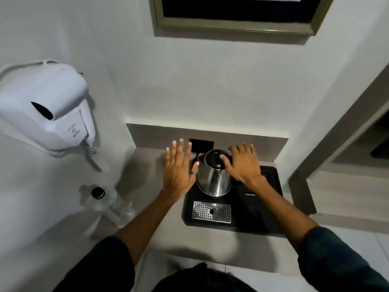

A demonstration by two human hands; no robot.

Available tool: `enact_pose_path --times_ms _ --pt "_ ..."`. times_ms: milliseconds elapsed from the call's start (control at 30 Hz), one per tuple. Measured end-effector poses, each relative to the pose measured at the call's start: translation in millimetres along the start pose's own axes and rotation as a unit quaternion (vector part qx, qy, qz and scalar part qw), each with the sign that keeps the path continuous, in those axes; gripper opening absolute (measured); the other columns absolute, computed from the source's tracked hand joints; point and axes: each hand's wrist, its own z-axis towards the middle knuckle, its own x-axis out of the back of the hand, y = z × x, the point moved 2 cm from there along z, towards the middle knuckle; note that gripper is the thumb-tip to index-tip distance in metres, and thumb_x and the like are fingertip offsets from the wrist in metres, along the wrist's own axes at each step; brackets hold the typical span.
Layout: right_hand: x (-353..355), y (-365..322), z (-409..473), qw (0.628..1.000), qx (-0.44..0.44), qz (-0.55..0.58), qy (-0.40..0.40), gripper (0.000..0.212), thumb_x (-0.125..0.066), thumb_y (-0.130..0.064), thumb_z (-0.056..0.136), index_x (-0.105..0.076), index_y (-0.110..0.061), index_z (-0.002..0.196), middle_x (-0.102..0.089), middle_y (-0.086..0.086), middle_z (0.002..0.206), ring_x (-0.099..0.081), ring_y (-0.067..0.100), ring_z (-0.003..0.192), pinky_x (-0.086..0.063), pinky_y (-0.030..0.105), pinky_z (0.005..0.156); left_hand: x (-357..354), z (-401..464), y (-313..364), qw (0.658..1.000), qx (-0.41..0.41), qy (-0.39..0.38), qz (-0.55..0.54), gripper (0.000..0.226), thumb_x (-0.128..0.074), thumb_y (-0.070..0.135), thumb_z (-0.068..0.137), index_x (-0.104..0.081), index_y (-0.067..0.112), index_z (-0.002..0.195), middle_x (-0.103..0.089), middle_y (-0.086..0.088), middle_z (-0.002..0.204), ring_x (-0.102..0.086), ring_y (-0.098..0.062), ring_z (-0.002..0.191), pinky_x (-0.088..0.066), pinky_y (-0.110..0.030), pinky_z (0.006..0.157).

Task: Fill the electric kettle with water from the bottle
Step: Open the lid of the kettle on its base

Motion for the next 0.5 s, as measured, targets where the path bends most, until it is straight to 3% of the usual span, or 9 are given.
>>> enact_pose_path --times_ms 133,233,333,500 --pt "-6 8 14 0.981 -0.094 0.073 -0.153 0.082 -0.033 -0.088 0.092 -0.064 -0.012 0.097 -0.075 0.018 0.103 -0.071 0.039 0.102 -0.053 0.050 0.100 -14 -13 -4 0.999 0.019 -0.044 -0.008 0.069 -0.044 0.048 0.103 -0.028 0.018 0.163 -0.018 -0.019 0.171 -0.012 -0.040 0.159 -0.019 -0.060 0.127" --pt "-8 7 29 0.969 -0.097 0.124 -0.193 0.089 -0.041 -0.098 0.079 -0.062 -0.012 0.077 -0.070 0.007 0.078 -0.068 0.030 0.078 -0.057 0.044 0.085 -21 -20 -1 0.999 0.013 -0.051 -0.007 0.069 -0.044 0.048 0.103 -0.026 0.020 0.163 -0.019 -0.018 0.171 -0.012 -0.039 0.159 -0.015 -0.058 0.129" --pt "-14 11 40 0.955 -0.109 0.176 -0.211 0.077 -0.058 -0.086 0.081 -0.065 -0.010 0.075 -0.069 0.006 0.073 -0.066 0.026 0.070 -0.052 0.036 0.069 -23 -24 -4 0.999 0.017 -0.049 -0.006 0.070 -0.048 0.047 0.101 -0.027 0.020 0.162 -0.019 -0.019 0.171 -0.012 -0.040 0.159 -0.014 -0.058 0.129" --pt "-27 18 47 0.946 -0.110 0.234 -0.198 0.060 -0.071 -0.069 0.082 -0.062 -0.010 0.070 -0.062 0.002 0.060 -0.058 0.023 0.057 -0.041 0.030 0.058 -24 -31 -10 0.998 0.035 -0.054 -0.005 0.070 -0.049 0.046 0.101 -0.031 0.016 0.161 -0.021 -0.022 0.169 -0.013 -0.044 0.158 -0.017 -0.060 0.128"
